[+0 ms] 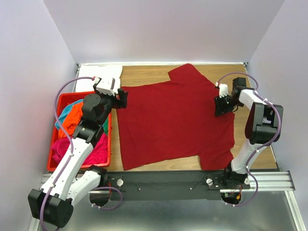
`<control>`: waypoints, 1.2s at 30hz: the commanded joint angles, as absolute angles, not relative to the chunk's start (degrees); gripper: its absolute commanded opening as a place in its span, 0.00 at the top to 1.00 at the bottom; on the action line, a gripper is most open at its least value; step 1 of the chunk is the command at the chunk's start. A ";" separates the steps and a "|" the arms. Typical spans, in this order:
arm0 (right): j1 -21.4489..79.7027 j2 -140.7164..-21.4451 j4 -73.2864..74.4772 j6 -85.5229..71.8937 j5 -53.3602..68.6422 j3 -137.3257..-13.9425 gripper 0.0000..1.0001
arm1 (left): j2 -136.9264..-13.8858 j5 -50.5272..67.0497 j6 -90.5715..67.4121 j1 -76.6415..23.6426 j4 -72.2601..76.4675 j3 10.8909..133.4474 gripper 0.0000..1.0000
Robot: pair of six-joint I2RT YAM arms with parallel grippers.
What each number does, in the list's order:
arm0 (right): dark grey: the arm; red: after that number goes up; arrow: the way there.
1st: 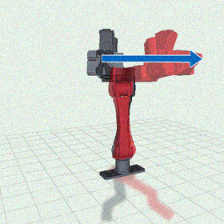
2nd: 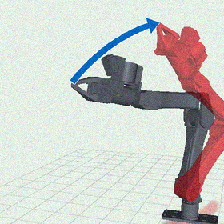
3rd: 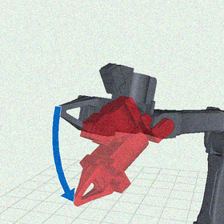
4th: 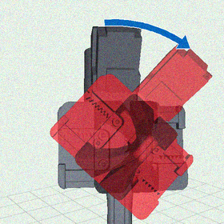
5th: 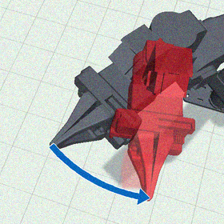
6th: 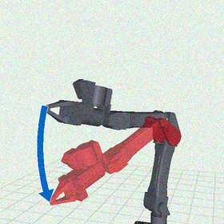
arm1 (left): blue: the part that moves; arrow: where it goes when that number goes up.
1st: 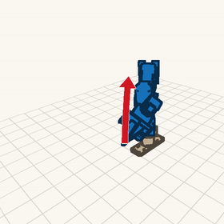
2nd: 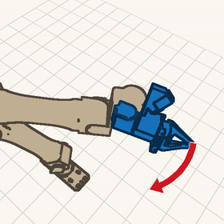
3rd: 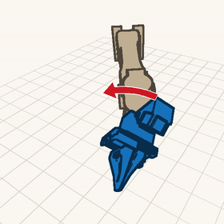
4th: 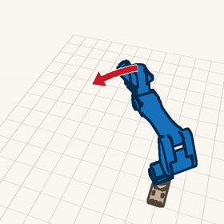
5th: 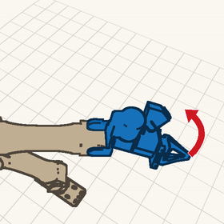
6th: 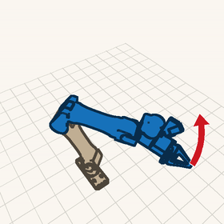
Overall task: Fold and stack the t-shirts
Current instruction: Flatten the tshirt out
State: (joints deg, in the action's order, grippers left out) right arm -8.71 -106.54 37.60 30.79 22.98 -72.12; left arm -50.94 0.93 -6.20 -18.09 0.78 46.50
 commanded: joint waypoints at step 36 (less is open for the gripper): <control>-17.50 -102.48 48.87 32.97 28.44 -80.94 0.45 | -83.64 15.02 -15.11 -12.84 -2.81 61.31 0.23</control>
